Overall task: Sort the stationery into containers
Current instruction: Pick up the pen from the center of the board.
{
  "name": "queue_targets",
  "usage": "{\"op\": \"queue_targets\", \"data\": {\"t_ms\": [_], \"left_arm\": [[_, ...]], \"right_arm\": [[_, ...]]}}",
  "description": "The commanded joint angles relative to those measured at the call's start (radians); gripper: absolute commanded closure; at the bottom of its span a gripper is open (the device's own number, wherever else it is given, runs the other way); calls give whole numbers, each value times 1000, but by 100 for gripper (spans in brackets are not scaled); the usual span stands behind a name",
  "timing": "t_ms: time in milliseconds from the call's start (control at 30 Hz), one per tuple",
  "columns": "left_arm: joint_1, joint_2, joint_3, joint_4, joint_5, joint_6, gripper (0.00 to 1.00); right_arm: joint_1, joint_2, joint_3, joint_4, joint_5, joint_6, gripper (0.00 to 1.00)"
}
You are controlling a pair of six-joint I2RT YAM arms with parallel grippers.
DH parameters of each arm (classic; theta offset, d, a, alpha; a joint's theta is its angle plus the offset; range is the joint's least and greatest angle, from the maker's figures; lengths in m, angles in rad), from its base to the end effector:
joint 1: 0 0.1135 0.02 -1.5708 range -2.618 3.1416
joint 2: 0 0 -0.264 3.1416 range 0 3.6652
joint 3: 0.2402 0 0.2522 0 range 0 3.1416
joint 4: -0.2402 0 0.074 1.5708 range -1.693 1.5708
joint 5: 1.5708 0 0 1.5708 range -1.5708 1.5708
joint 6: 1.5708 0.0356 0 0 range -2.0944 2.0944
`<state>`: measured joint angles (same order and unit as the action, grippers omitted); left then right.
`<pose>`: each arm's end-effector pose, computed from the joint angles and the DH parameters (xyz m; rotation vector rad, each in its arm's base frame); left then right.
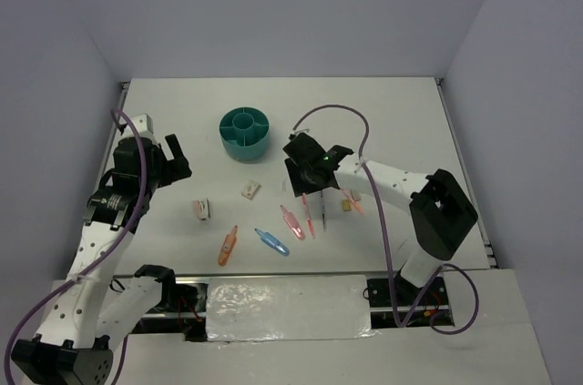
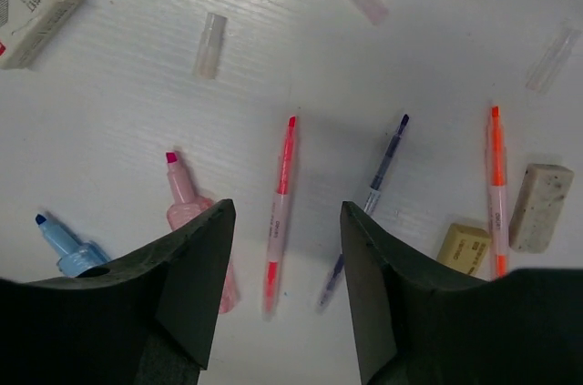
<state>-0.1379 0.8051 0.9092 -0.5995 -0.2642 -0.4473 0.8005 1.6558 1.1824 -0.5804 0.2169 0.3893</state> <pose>0.1694 -0.0141 0.3374 -0.4746 1.9930 -0.0914 0.2433 0.2398 0.2237 -0.4560 2.5519 0.1503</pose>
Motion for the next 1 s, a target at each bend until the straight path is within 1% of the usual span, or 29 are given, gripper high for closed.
{"op": "queue_targets", "data": {"t_ms": [0,67,300,567,667,733,833,900,967], "left_arm": [[3,3,2,35,34,16,1],[3,3,3,37,42,18,1],[3,9,3,27,28,15,1],[0,11,3,27,31,18,1],[0,8,2,27,28,18,1],[-2,6,2,27,26,18,1],[-3,5,2,24,19,16,1],[-5,6,2,24,16,16,1],[-6,9,3,27,16,16,1]], "right_arm": [[6,-42,-50,37,39,54,43],[20,-51,-73,42,38,75,46],[75,-50,-147,59,45,138,46],[77,2,-167,83,44,151,51],[78,27,-173,99,35,157,55],[78,47,-178,111,22,160,60],[78,73,-179,108,25,166,63],[78,73,-185,114,26,174,70],[78,68,-196,119,25,183,72]]}}
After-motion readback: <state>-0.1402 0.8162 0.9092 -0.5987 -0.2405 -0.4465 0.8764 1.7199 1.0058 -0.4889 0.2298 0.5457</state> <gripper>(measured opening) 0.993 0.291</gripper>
